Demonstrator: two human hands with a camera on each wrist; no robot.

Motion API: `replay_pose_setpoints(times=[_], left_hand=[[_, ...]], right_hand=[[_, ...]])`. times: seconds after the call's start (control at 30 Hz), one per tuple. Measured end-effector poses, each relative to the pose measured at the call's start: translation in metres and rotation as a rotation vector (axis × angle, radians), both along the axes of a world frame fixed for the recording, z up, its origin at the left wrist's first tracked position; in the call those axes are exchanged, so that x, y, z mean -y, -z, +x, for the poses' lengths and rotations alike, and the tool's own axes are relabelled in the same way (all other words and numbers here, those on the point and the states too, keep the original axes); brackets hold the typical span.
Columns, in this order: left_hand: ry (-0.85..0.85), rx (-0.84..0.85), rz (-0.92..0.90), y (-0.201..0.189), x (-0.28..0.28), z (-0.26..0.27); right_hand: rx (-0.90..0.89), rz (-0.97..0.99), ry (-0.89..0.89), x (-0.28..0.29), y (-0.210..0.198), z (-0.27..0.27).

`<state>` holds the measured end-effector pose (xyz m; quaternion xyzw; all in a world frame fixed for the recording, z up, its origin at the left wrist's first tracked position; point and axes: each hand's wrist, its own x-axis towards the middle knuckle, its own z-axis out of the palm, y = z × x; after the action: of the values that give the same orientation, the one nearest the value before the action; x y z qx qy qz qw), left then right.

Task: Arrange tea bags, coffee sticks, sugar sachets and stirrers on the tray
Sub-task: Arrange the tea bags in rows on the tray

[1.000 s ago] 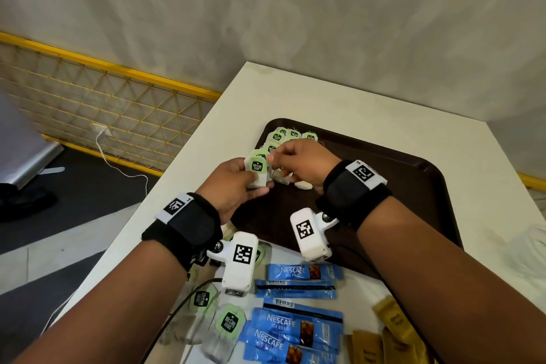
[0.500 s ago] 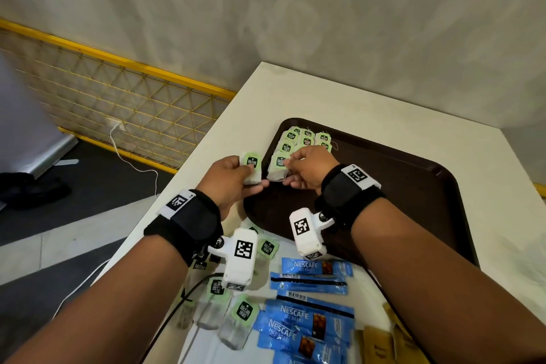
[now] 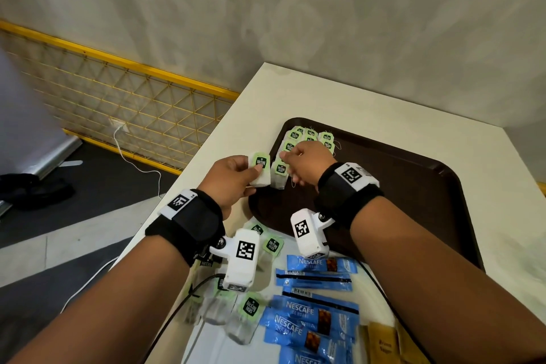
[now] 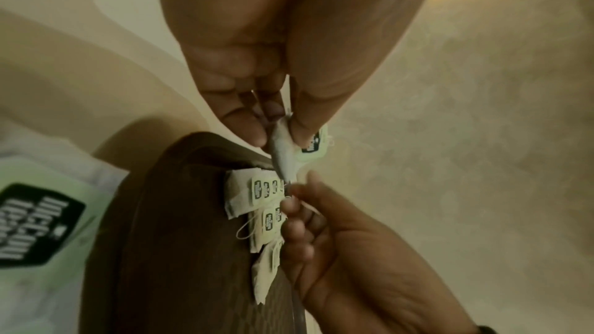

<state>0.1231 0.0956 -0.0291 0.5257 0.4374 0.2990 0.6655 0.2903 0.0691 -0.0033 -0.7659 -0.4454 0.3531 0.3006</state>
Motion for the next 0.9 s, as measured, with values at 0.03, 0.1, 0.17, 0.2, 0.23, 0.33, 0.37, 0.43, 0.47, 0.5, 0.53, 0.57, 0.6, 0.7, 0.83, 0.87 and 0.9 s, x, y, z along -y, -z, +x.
replay_pose_setpoints(times=[0.03,0.1,0.17,0.2,0.23,0.33,0.37,0.43,0.47,0.5,0.53,0.57,0.6,0.7,0.83,0.87,0.9], left_hand=[[-0.002,0.000,0.007,0.000,0.000,0.001],[-0.021,-0.005,0.017,-0.001,0.001,0.004],[-0.031,-0.009,0.021,-0.002,0.002,0.008],[-0.027,-0.009,0.021,-0.003,0.002,0.011],[-0.019,-0.009,0.020,-0.004,0.003,0.013],[-0.032,-0.102,0.090,-0.002,0.003,0.019],[-0.047,-0.174,0.153,0.000,0.002,0.019],[-0.062,-0.343,0.278,0.004,-0.002,0.014],[-0.046,-0.444,0.325,0.006,-0.004,0.012],[-0.017,-0.547,0.354,0.008,-0.006,0.009],[0.017,-0.634,0.367,0.010,-0.007,0.007],[0.043,-0.681,0.362,0.010,-0.007,0.006],[0.061,-0.691,0.351,0.010,-0.007,0.005],[0.085,-0.687,0.368,0.008,-0.006,0.004],[0.071,-0.681,0.381,0.008,-0.004,0.004],[0.067,-0.669,0.375,0.009,-0.004,0.003],[0.065,-0.661,0.370,0.009,-0.003,0.003]], right_hand=[[-0.154,0.045,-0.006,0.003,-0.003,-0.001],[-0.356,0.076,-0.049,0.009,-0.008,-0.004],[-0.427,0.077,-0.092,0.014,-0.009,-0.004],[-0.434,0.075,-0.104,0.017,-0.009,-0.003],[-0.438,0.073,-0.101,0.019,-0.007,0.000],[-0.439,0.059,0.006,0.022,-0.003,0.010],[-0.431,0.044,0.048,0.023,-0.001,0.015],[-0.399,-0.014,0.106,0.024,0.004,0.023],[-0.381,-0.046,0.125,0.025,0.005,0.026],[-0.372,-0.072,0.143,0.025,0.006,0.029],[-0.369,-0.097,0.161,0.025,0.007,0.031],[-0.363,-0.126,0.172,0.022,0.007,0.031],[-0.352,-0.170,0.176,0.020,0.006,0.031],[-0.264,-0.278,0.184,0.011,0.008,0.029],[-0.125,-0.210,0.193,0.007,0.020,0.036],[-0.109,-0.223,0.188,0.006,0.020,0.035],[-0.101,-0.246,0.189,0.004,0.018,0.034]])
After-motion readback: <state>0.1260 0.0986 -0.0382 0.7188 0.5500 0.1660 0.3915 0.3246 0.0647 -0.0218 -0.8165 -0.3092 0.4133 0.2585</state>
